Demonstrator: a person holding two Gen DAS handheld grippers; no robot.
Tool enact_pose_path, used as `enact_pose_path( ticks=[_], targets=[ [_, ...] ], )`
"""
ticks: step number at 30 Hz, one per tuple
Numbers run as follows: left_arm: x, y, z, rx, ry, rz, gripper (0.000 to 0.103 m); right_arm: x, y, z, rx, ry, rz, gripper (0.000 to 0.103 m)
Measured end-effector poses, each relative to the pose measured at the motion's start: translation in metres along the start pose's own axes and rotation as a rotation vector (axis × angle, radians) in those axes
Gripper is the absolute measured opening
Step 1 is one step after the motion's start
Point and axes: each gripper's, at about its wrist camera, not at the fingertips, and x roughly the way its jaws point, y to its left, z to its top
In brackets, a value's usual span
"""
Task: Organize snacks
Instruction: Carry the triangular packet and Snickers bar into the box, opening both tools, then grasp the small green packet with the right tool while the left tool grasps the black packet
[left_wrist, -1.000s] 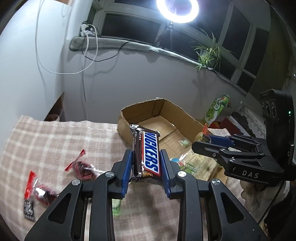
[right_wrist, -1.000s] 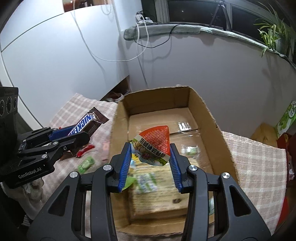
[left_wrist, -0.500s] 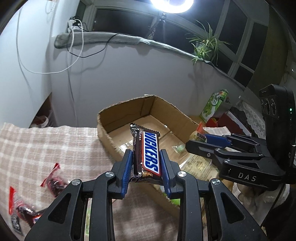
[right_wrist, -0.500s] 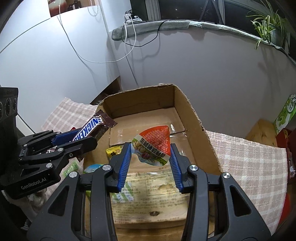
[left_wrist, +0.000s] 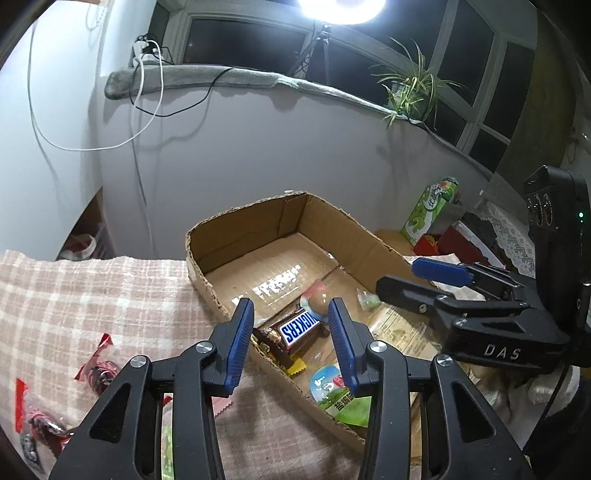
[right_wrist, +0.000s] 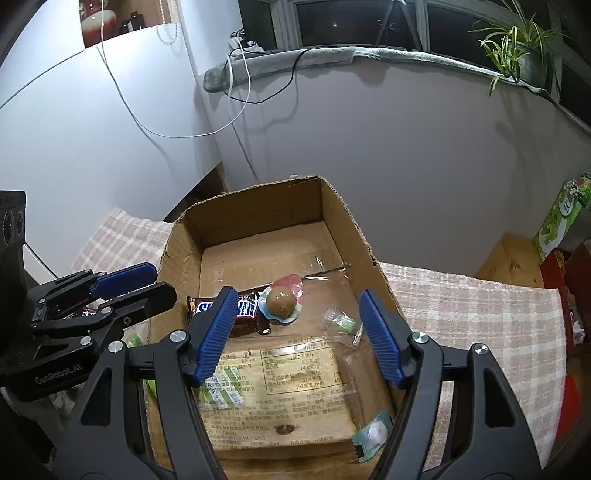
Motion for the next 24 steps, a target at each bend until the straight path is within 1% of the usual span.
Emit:
enact_pose_path(
  ticks=[11,19,24],
  targets=[
    [-0.010,-0.002,-0.002,-0.008,-0.007,-0.006,0.040,-0.012,0.006,-0.002,0.005,-0.007,0.005,0.071],
    [-0.032,0.001,-0.009,-0.021,-0.027,-0.008,0.040,-0.029,0.028,-0.007,-0.026,-0.018,0.019,0.071],
    [-0.051,0.007,-0.016,-0.034,-0.044,-0.001,0.040,-0.038,0.048,-0.011,-0.055,-0.024,0.036,0.071]
  ],
)
